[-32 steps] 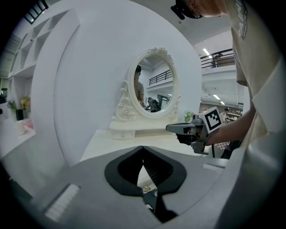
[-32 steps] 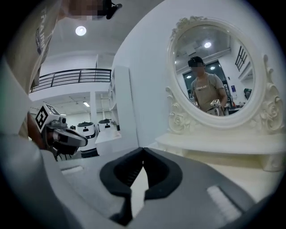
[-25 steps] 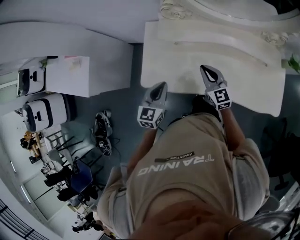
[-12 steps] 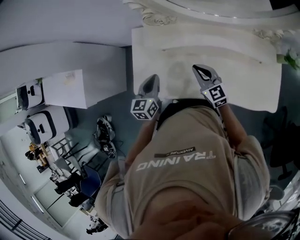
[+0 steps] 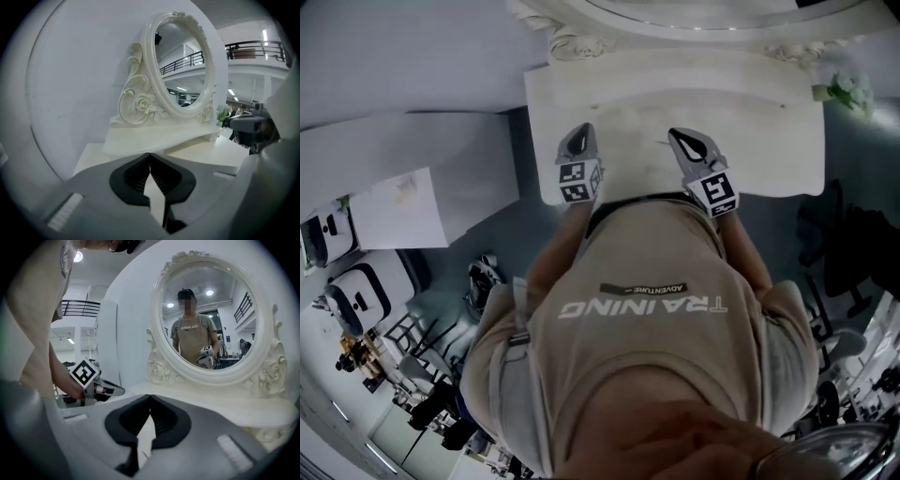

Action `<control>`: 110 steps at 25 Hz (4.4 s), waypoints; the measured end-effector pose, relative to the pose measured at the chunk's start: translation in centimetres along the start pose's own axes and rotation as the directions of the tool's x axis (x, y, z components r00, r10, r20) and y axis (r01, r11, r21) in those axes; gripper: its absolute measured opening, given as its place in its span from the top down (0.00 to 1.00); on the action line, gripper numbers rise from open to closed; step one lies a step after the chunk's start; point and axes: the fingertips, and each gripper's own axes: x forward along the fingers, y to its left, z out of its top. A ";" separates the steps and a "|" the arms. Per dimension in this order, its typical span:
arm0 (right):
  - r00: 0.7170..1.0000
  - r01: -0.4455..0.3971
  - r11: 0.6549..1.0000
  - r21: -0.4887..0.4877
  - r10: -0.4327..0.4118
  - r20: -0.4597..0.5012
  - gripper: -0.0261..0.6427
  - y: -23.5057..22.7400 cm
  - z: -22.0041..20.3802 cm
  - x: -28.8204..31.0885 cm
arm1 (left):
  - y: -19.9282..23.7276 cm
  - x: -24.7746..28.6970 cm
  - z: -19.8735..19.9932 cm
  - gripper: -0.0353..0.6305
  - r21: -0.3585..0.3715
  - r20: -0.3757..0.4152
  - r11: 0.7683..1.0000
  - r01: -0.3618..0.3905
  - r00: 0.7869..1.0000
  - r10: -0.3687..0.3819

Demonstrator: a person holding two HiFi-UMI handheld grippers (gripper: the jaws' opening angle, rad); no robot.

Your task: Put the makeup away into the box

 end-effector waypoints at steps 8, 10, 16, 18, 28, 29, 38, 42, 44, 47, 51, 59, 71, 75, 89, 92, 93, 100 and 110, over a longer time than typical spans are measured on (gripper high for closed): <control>0.978 0.199 0.980 0.003 -0.198 -0.070 0.96 -1.7 -0.4 -0.7 | 1.6 7.3 -5.3 0.93 -0.075 -0.154 0.997 0.015 0.988 -0.027; 0.967 0.237 0.971 0.022 -0.234 -0.099 0.96 -2.1 -1.0 -0.8 | 2.2 8.3 -5.6 0.93 -0.072 -0.155 0.997 0.014 0.988 -0.025; 0.943 0.306 0.950 0.060 -0.294 -0.158 0.96 -2.5 -2.4 -0.6 | 3.4 9.1 -6.4 0.75 -0.144 -0.180 0.990 0.004 0.983 -0.030; 0.942 0.302 0.952 0.046 -0.291 -0.165 0.96 -2.4 -2.3 0.1 | 3.9 9.7 -6.8 0.74 -0.162 -0.192 0.987 0.017 0.980 -0.048; 0.943 0.264 0.964 0.033 -0.250 -0.222 0.96 -2.6 -3.2 1.5 | 3.6 11.2 -6.2 0.74 -0.322 -0.199 0.947 0.002 0.977 -0.070; 0.946 0.251 0.968 0.024 -0.240 -0.220 0.96 -2.4 -3.2 1.7 | 3.6 11.2 -6.1 0.75 -0.324 -0.201 0.946 0.004 0.977 -0.073; 0.969 0.185 0.983 0.006 -0.181 -0.170 0.96 -1.5 -1.8 1.4 | 2.9 10.2 -6.1 0.77 -0.304 -0.223 0.952 0.041 0.968 -0.113; 0.970 0.191 0.981 0.012 -0.187 -0.154 0.96 -0.9 -2.5 -0.3 | 2.5 9.4 -6.3 0.77 -0.307 -0.227 0.951 0.037 0.968 -0.111; 0.969 0.202 0.979 0.017 -0.197 -0.146 0.96 -0.5 -2.7 -1.7 | 2.1 8.6 -6.8 0.77 -0.307 -0.236 0.951 0.031 0.966 -0.108; 0.965 0.237 0.970 0.049 -0.229 -0.130 0.96 -0.5 -2.8 -3.8 | 2.0 7.8 -7.5 0.77 -0.301 -0.249 0.954 0.017 0.964 -0.095; 0.955 0.286 0.952 0.112 -0.273 -0.114 0.96 -1.3 -3.4 -6.8 | 1.4 7.3 -8.1 0.77 -0.304 -0.249 0.953 0.003 0.965 -0.082; 0.950 0.307 0.941 0.139 -0.294 -0.108 0.96 -1.1 -4.0 -9.2 | 0.4 5.6 -9.0 0.77 -0.312 -0.268 0.950 0.001 0.959 -0.089; 0.952 0.302 0.944 0.132 -0.290 -0.100 0.96 0.5 -3.9 -10.0 | -0.8 3.4 -10.6 0.77 -0.291 -0.289 0.957 0.012 0.952 -0.099; 0.950 0.306 0.941 0.146 -0.293 -0.107 0.96 0.8 -4.5 -10.5 | -1.0 3.4 -10.8 0.77 -0.270 -0.288 0.963 0.013 0.953 -0.093; 0.957 0.272 0.953 0.135 -0.253 -0.144 0.96 -0.3 -5.4 -8.9 | 0.8 0.3 -12.2 0.78 -0.242 -0.249 0.970 -0.028 0.968 -0.035; 0.960 0.224 0.967 0.117 -0.198 -0.198 0.96 -0.6 -6.5 -7.7 | 1.8 -0.5 -12.8 0.86 -0.272 -0.233 0.961 -0.056 0.972 -0.009; 0.960 0.201 0.973 0.114 -0.173 -0.221 0.96 -0.8 -7.0 -7.1 | 2.3 -0.7 -12.7 0.88 -0.276 -0.223 0.959 -0.066 0.975 0.003; 0.909 -0.019 0.998 0.058 0.041 -0.415 0.96 -1.7 -12.1 -2.6 | 4.4 -3.2 -12.2 0.94 -0.222 -0.184 0.969 -0.109 0.981 0.068; 0.753 -0.319 0.947 -0.041 0.227 -0.617 0.82 -1.8 -16.8 0.3 | 1.5 -3.1 -12.4 0.94 -0.011 -0.369 0.998 0.066 0.927 -0.066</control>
